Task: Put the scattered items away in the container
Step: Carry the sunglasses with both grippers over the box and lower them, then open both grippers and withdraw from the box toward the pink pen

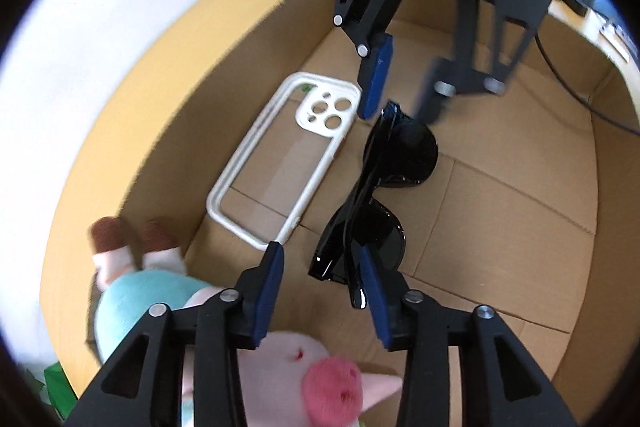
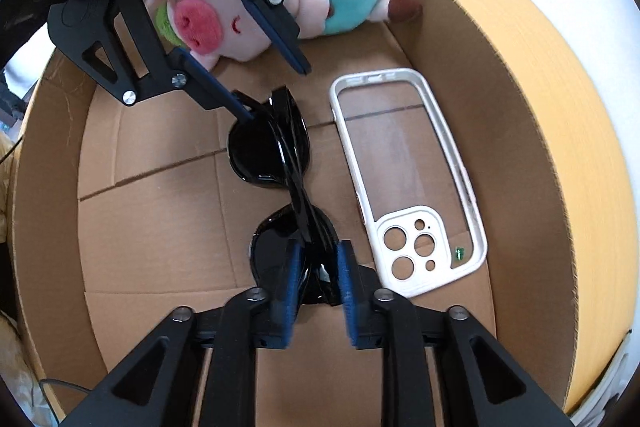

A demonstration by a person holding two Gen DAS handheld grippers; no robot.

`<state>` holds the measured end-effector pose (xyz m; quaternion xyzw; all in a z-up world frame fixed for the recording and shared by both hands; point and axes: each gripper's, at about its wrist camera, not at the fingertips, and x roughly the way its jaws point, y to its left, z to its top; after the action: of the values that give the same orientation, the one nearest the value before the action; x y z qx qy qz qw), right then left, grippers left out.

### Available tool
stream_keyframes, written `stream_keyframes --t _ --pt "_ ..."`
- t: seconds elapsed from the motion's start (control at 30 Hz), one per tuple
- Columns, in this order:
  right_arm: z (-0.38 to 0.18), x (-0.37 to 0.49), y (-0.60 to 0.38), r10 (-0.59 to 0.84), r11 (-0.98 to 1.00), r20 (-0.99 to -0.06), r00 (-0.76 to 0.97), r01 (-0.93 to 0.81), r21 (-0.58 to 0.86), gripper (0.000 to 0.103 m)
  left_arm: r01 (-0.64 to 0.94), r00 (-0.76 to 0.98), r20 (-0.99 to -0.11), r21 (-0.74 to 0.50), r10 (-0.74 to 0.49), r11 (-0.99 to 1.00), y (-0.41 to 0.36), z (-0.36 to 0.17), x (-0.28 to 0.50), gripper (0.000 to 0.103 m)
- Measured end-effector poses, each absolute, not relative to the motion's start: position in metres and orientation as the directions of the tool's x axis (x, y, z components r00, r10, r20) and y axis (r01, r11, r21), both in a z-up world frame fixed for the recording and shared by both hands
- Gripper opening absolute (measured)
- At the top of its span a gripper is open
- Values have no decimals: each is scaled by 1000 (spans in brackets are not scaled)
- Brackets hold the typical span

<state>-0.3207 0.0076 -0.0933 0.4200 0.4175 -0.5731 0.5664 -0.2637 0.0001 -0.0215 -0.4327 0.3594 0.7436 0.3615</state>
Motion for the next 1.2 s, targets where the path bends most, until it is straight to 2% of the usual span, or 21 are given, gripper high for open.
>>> stream_keyframes --t 0.07,0.13,0.2,0.27,0.37,0.4,0.43,0.63,0.8,0.97,1.2 --pt "-77 -314 14 -335 -42 -942 -33 999 -20 62 -831 -404 -884 246 236 -499 -6 -6 -253 46" --pt "-57 -303 21 -376 -67 -925 -61 997 -39 67 -791 -458 -853 262 251 -554 -16 16 -240 47" --pt "-25 -279 35 -451 -112 -881 -145 988 -106 82 -751 -510 -811 259 285 -607 -28 39 -221 48" --pt "3 -250 47 -523 -165 -824 -217 974 -152 94 -697 -582 -757 275 298 -663 -46 63 -210 52" --pt "38 -212 56 -587 -255 -747 -310 947 -193 95 -600 -690 -657 281 306 -749 -52 100 -175 62" --pt "44 -201 64 -594 -292 -729 -341 935 -200 95 -563 -718 -623 256 311 -786 -53 110 -157 71" --pt "48 -186 71 -593 -330 -715 -371 922 -204 95 -540 -731 -607 235 312 -808 -55 112 -144 75" --pt "48 -113 109 -549 -585 -654 -520 798 -144 95 -441 -778 -543 114 316 -890 -41 119 -66 77" --pt "35 -74 143 -513 -761 -609 -605 649 -3 99 -370 -812 -506 58 292 -927 -20 98 -27 77" --pt "17 -42 154 -431 -828 -594 -679 559 -38 99 -330 -801 -512 -54 310 -942 -9 85 4 77" --pt "5 -25 176 -430 -846 -604 -671 533 10 99 -293 -794 -535 -78 287 -953 4 68 23 77"
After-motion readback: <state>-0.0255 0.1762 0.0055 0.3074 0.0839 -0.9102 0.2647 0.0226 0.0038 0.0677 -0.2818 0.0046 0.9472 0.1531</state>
